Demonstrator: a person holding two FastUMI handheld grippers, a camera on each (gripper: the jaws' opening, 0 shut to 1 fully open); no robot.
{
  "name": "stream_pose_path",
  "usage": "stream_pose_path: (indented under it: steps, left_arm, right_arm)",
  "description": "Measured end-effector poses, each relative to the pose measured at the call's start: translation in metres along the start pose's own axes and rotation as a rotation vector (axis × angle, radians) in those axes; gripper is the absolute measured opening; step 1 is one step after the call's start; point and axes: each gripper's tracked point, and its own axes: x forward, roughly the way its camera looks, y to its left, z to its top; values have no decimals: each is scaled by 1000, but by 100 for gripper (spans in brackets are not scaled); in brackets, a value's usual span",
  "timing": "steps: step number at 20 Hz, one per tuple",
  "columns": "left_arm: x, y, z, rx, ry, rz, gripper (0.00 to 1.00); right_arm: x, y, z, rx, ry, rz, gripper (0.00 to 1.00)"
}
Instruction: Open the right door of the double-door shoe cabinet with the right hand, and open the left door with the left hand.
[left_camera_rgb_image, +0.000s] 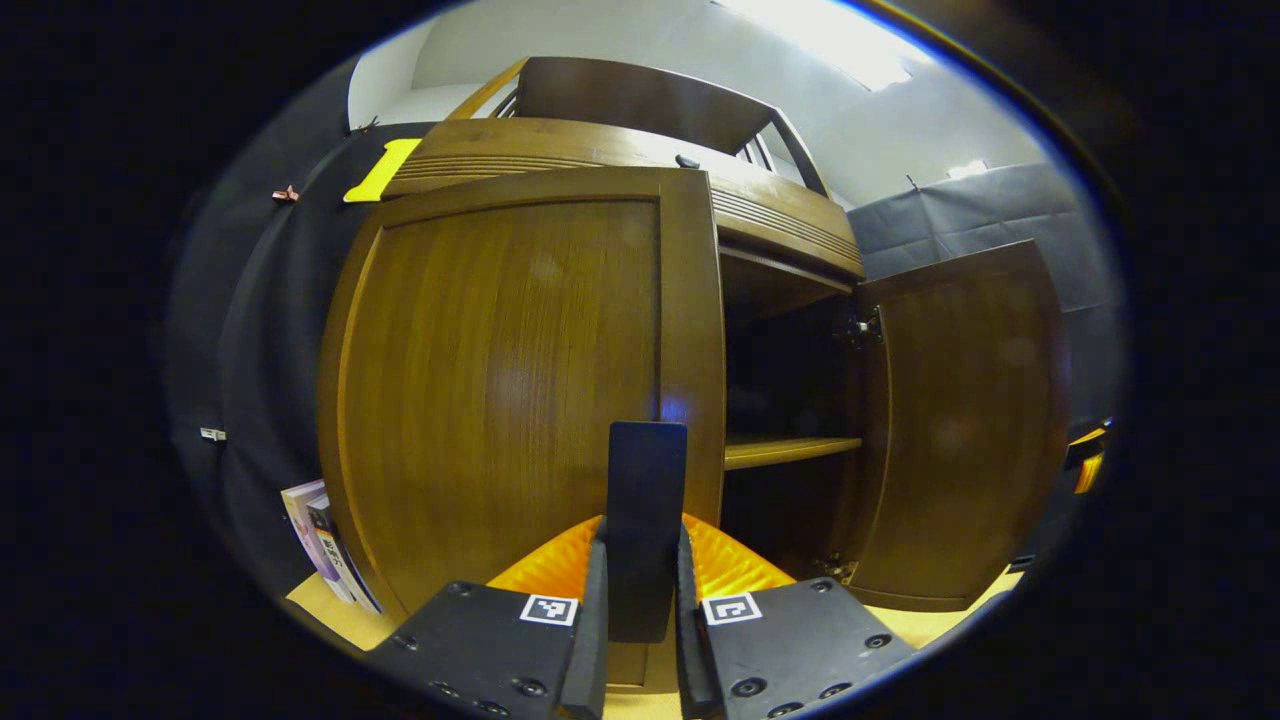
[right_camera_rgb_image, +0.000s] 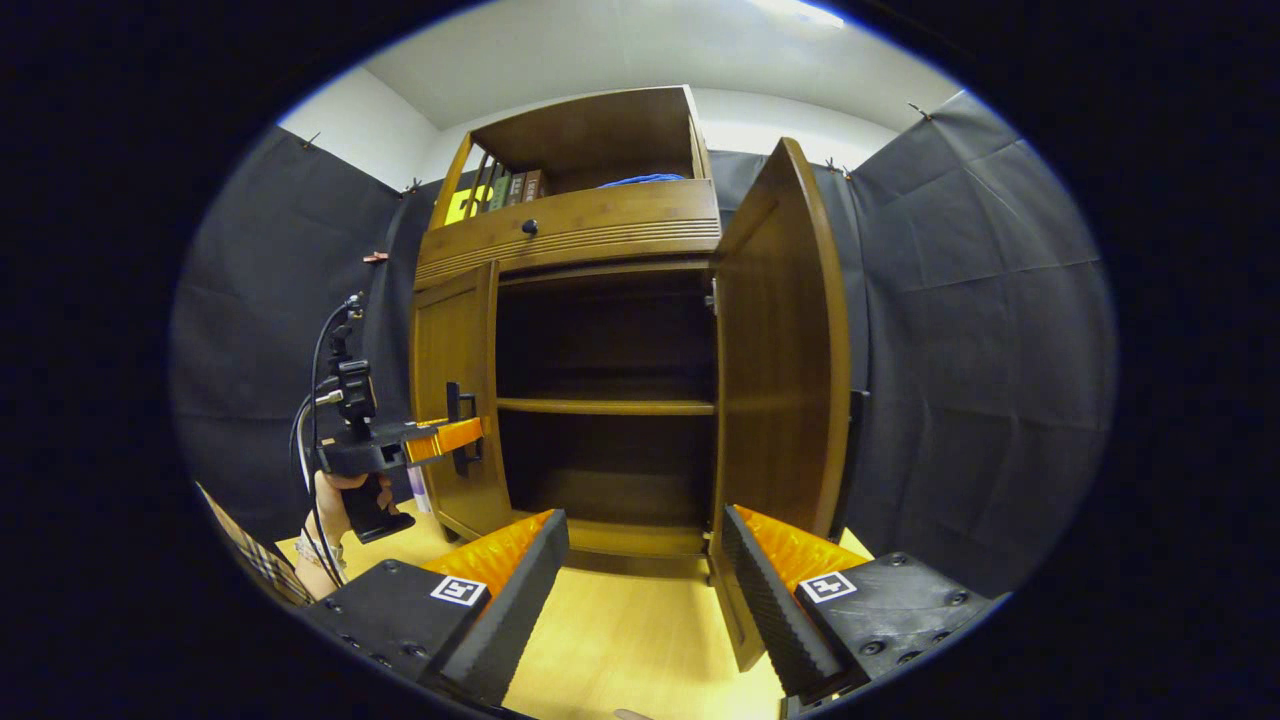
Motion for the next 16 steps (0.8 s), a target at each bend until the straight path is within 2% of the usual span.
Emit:
stream_pose_path:
  steps: [1, 2, 3, 7, 11, 14, 15, 16]
  left_arm:
    - [-7, 1, 1, 3, 5, -6, 31]
    - [-14, 1, 1, 5, 6, -9, 31]
    - [-21, 2, 4, 7, 6, -9, 31]
    - [-46, 8, 8, 9, 6, -9, 31]
    - [-66, 15, 9, 9, 7, -25, 31]
    - [-81, 21, 11, 21, 13, -16, 31]
    - [-87, 25, 12, 29, 14, -9, 31]
    - [-92, 28, 12, 34, 17, 0, 31]
  right_arm:
    - [1, 6, 0, -3, -4, 13, 95]
    - [0, 10, 0, -9, -7, 25, 99]
    - [0, 14, -1, -15, -9, 34, 97]
    - [1, 31, -6, -24, 6, 73, 99]
    - [6, 44, -9, -19, 2, 101, 95]
    - [11, 55, -13, -3, 5, 125, 95]
    - [13, 59, -15, 3, 7, 134, 99]
    - [16, 65, -16, 8, 9, 145, 95]
